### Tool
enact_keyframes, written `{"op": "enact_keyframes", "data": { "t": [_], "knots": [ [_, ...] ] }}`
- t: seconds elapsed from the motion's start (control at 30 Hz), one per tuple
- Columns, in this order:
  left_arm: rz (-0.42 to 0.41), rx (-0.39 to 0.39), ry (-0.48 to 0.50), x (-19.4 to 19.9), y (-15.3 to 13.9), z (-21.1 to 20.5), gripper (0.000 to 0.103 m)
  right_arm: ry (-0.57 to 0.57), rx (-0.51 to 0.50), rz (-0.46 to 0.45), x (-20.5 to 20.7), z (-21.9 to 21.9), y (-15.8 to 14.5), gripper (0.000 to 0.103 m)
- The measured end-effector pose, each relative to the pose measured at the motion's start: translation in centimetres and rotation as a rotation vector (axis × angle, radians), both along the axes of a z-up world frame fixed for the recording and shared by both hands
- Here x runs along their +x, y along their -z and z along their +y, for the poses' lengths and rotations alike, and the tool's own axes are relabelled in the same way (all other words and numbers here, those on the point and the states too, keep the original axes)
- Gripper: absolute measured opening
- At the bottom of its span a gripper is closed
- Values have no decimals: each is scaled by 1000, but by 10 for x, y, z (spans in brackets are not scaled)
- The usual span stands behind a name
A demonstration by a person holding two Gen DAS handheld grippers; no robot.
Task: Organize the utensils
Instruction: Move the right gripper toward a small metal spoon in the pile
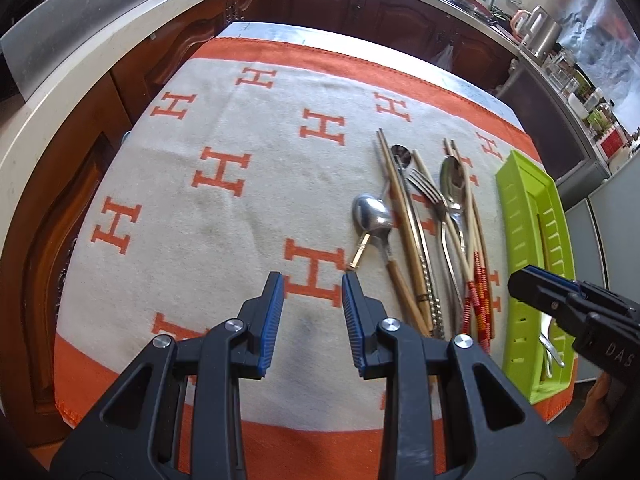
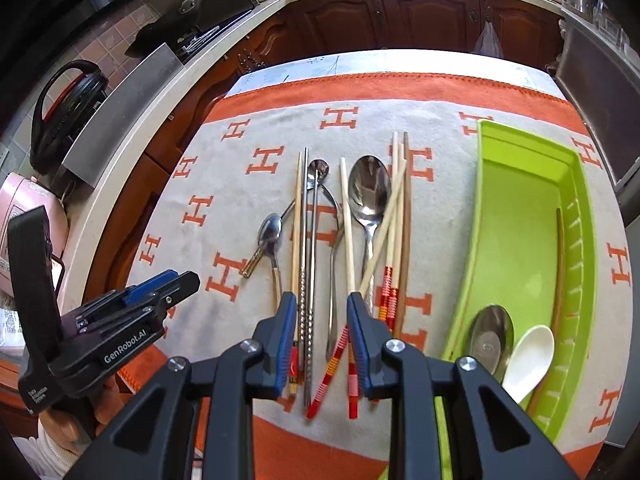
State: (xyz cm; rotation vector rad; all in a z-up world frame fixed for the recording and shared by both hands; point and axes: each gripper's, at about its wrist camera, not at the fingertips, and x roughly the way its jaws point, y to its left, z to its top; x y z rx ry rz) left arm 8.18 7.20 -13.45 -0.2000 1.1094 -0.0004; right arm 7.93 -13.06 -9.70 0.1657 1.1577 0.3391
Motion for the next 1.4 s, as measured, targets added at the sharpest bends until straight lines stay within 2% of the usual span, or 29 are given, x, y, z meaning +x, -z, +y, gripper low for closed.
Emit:
{"op": "enact_keyframes", "data": {
  "t": [0.1, 0.23, 0.37, 0.43, 0.67, 1.07, 1.17, 1.3, 1.4],
  "knots": [
    [1, -4, -14, 5, 7, 9, 27, -13, -1, 3, 11, 6, 3, 26],
    [9, -63, -20, 13, 17, 17, 27, -31, 18, 36, 23, 13, 13, 26],
    [19, -89, -14, 16, 24, 17, 27, -67, 39, 64, 32, 24, 24, 25],
    [36, -100, 0, 17, 28, 14, 27, -86, 37, 72, 34, 31, 29, 19],
    [66, -84, 19, 16, 36, 6, 27, -163, 34, 80, 27, 51, 37, 18],
    [72, -86, -18, 15, 38, 21, 27, -232, -131, 75, 31, 90, 62, 18],
    [75, -89, -25, 15, 39, 24, 27, -252, -191, 25, 31, 98, 62, 18],
    [76, -91, -31, 15, 40, 27, 27, -267, -278, -38, 29, 107, 63, 7],
    [77, -89, -32, 15, 40, 26, 27, -257, -252, -34, 30, 101, 63, 6]
  ]
}}
